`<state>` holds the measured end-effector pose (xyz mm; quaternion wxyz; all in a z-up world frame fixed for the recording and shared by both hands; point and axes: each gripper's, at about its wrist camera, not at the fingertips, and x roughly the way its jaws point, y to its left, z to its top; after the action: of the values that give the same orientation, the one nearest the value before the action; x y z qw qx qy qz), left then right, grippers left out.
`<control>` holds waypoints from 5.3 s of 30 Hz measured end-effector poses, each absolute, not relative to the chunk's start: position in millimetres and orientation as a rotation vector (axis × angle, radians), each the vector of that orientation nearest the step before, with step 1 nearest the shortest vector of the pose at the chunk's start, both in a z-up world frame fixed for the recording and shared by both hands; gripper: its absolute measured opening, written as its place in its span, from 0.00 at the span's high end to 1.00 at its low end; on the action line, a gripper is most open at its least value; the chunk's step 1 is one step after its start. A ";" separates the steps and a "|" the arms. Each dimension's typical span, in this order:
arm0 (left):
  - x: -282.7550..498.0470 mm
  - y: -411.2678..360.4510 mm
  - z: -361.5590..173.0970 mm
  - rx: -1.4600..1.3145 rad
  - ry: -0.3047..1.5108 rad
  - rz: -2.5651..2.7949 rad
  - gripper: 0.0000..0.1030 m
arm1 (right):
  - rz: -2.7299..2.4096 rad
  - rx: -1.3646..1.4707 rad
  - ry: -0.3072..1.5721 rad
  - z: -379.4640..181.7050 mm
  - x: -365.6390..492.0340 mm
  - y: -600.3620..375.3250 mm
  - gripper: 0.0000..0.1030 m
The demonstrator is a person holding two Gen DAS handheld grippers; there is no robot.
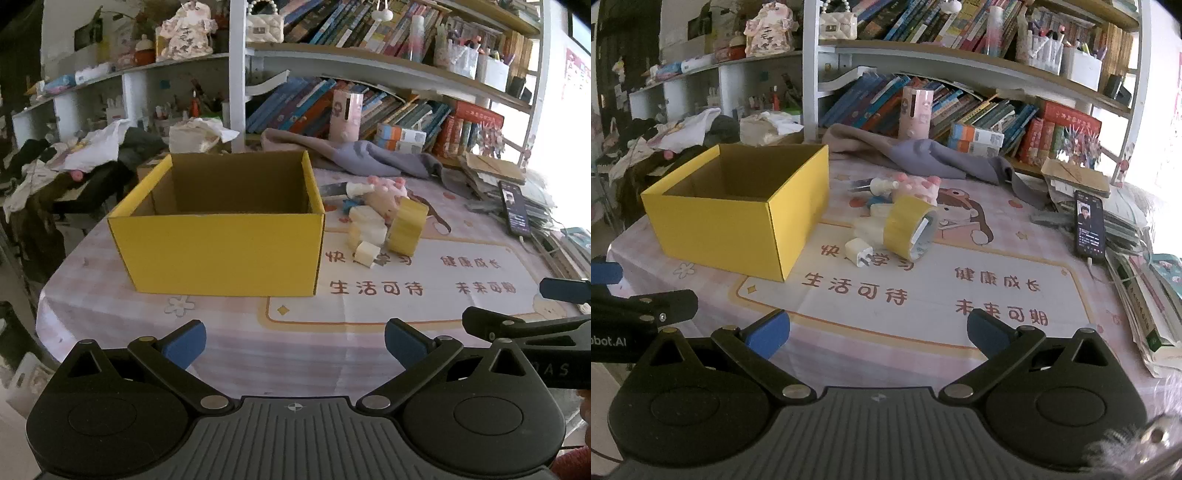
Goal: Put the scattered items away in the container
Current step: 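Move both tools toward the tape roll and white charger, then grasp the tape roll with the right tool while the left tool grasps the white charger, then lift the tape roll with the right tool while the left tool carries the charger to the box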
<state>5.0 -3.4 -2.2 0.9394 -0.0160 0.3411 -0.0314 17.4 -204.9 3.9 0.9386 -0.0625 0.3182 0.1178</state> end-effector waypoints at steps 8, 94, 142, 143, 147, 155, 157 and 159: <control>8.0 -6.2 -1.9 -0.030 0.722 -0.078 0.00 | 0.230 -0.110 0.660 3.4 19.9 -213.3 0.00; 221.4 -148.2 -66.5 -0.051 0.920 0.138 0.49 | 0.670 0.046 0.833 -27.0 280.8 -319.9 0.94; 79.3 -77.8 6.7 0.033 0.624 -0.184 0.66 | 0.542 -0.043 0.735 15.6 142.1 -249.0 0.94; 73.9 -71.4 6.9 0.030 0.629 -0.187 0.66 | 0.535 -0.043 0.738 15.7 134.5 -242.7 0.94; 51.0 -48.1 6.5 0.033 0.633 -0.213 0.66 | 0.521 -0.048 0.747 13.6 101.1 -218.9 0.94; 3.8 -7.7 -0.8 0.054 0.667 -0.242 0.66 | 0.512 -0.019 0.779 0.5 42.2 -176.1 0.94; -5.4 2.3 -0.6 0.048 0.669 -0.240 0.66 | 0.516 -0.019 0.782 0.9 30.3 -167.2 0.94; -11.6 9.5 -0.9 0.046 0.674 -0.244 0.66 | 0.516 -0.019 0.781 1.8 20.3 -159.0 0.94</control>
<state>-11.6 9.5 -0.9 0.9362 0.0225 0.3297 -0.1195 20.3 -159.0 1.8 0.8925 -0.0091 0.3762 0.2487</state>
